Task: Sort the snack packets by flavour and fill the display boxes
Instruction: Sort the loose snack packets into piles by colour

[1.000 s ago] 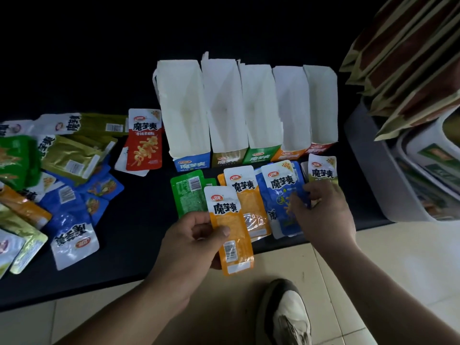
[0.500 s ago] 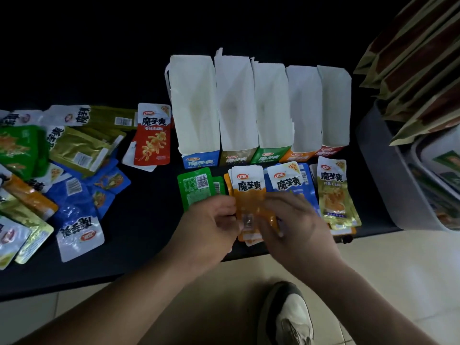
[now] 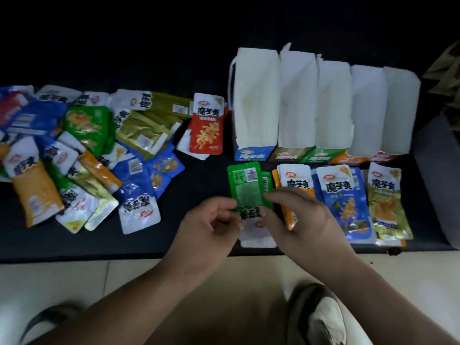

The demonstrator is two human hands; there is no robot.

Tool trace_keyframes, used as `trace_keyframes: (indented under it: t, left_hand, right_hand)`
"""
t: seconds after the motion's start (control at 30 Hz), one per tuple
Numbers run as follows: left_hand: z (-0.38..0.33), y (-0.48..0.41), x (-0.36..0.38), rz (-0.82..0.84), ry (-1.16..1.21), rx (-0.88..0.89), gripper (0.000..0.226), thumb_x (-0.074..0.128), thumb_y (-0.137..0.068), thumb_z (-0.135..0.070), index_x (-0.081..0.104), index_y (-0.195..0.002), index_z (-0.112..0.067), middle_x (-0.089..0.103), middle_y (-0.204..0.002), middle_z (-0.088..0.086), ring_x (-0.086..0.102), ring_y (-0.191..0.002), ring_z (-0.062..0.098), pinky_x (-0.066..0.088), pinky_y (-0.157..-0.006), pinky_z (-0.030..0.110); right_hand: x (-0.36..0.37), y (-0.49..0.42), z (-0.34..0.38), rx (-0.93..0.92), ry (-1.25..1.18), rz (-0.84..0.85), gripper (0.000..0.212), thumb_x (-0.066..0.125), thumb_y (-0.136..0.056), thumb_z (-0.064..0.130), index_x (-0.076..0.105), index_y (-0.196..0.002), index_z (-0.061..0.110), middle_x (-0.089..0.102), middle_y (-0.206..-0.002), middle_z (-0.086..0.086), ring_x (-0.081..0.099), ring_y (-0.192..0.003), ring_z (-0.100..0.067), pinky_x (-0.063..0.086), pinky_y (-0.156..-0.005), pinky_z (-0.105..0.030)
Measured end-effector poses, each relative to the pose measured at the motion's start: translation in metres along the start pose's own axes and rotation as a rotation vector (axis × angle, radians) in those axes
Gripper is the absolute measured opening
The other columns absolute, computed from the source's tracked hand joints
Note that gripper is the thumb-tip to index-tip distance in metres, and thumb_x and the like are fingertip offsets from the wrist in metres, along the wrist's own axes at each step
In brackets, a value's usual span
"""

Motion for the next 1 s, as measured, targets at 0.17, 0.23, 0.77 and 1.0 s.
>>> trace_keyframes:
  t: [0.17, 0.23, 0.77, 1.0]
  left_hand:
    - [0.011, 0.007, -0.055, -0.063, -0.011, 0.039, 0.034, 0.077, -0.092, -0.017, 0.066, -0.119, -0.034, 0.074, -0.097, -0.015, 0.07, -0.087, 0.006, 0.056, -0.077, 0.019]
    - [0.015, 0.012, -0.079, -0.092, -0.066, 0.085, 0.035, 0.076, -0.092, -0.017, 0.067, -0.123, -0.031, 0.072, -0.098, -0.015, 0.069, -0.09, 0.002, 0.053, -0.076, 0.014]
    - [0.056, 0.029, -0.214, -0.421, -0.928, 0.185, 0.072, 0.061, -0.081, -0.057, 0.049, -0.147, -0.034, 0.031, -0.166, 0.01, 0.018, -0.157, 0.041, 0.022, -0.123, 0.063]
    - [0.042, 0.038, -0.202, -0.442, -0.917, 0.38, 0.063, 0.077, -0.079, -0.042, 0.059, -0.138, -0.028, 0.052, -0.148, 0.01, 0.046, -0.138, 0.039, 0.04, -0.109, 0.063]
  right_hand:
    - [0.039, -0.011, 0.05, -0.053, -0.05, 0.091, 0.034, 0.06, -0.091, 0.048, 0.076, -0.114, 0.028, 0.07, -0.112, 0.018, 0.067, -0.105, -0.002, 0.058, -0.084, -0.03]
    - [0.06, -0.019, 0.069, -0.074, -0.078, 0.117, 0.031, 0.064, -0.09, 0.042, 0.077, -0.114, 0.027, 0.071, -0.111, 0.018, 0.067, -0.105, 0.0, 0.056, -0.086, -0.025]
    - [0.177, -0.068, 0.151, -0.325, 0.229, 0.207, 0.05, 0.066, -0.087, 0.049, 0.075, -0.126, 0.019, 0.068, -0.137, 0.005, 0.066, -0.122, -0.023, 0.051, -0.099, -0.034]
    - [0.17, -0.087, 0.159, -0.274, 0.223, 0.217, 0.047, 0.057, -0.088, 0.058, 0.077, -0.118, 0.027, 0.073, -0.103, 0.012, 0.07, -0.095, -0.021, 0.051, -0.078, -0.027]
Point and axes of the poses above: each hand's wrist, its own y-axis away from the middle knuckle, its own x-axis out of the palm, z = x × y, the point moved 9 cm from there along -y, towards the middle knuckle
